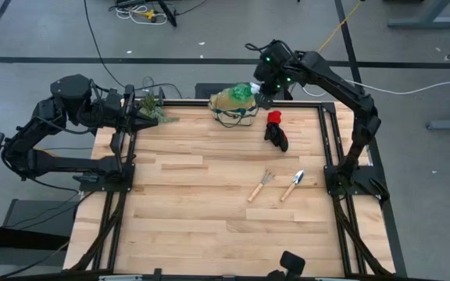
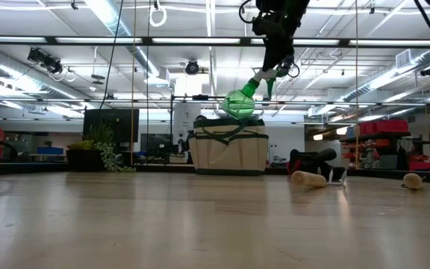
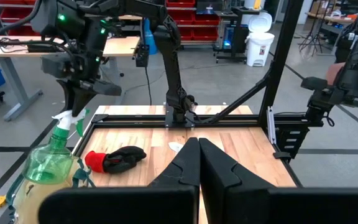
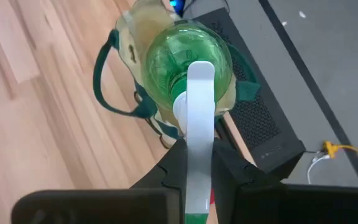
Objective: Pick & Place Garden tools in Gardening bag
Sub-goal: Put the green spray bottle into the white gardening bag
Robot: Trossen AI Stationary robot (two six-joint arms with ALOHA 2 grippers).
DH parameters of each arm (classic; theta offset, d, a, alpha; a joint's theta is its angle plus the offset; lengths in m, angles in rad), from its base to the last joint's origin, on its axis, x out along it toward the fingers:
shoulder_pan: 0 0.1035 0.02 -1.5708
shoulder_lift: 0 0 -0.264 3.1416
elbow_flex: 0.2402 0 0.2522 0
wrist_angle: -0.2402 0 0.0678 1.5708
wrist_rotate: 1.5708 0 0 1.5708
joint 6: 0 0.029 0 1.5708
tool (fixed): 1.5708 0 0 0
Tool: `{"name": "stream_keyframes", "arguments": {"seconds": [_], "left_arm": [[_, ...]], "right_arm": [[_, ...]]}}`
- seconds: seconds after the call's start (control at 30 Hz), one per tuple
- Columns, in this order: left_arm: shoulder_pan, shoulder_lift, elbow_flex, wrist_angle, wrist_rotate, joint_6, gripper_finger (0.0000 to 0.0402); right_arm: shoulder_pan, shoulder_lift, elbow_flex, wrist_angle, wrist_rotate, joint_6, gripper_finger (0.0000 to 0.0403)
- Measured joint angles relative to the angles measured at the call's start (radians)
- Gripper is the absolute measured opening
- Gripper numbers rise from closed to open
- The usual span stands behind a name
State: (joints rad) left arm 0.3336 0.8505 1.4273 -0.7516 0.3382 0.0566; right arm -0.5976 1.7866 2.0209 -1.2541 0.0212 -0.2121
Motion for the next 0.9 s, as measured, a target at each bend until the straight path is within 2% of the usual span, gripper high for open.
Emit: {"name": "stream_keyframes", "arguments": {"seconds": [0.3,0.9], "left_arm": [[0.0,0.0,0.0,0.0,0.0,0.0,0.0002],[0.0,0.0,0.0,0.0,0.0,-0.015,0.0002]], "right_arm": [[-0.005,0.003,0.0,0.0,0.0,-0.16,0.0042],[-0.017,0.003,0.015,-0.068,-0.006,-0.12,0.0042]]}}
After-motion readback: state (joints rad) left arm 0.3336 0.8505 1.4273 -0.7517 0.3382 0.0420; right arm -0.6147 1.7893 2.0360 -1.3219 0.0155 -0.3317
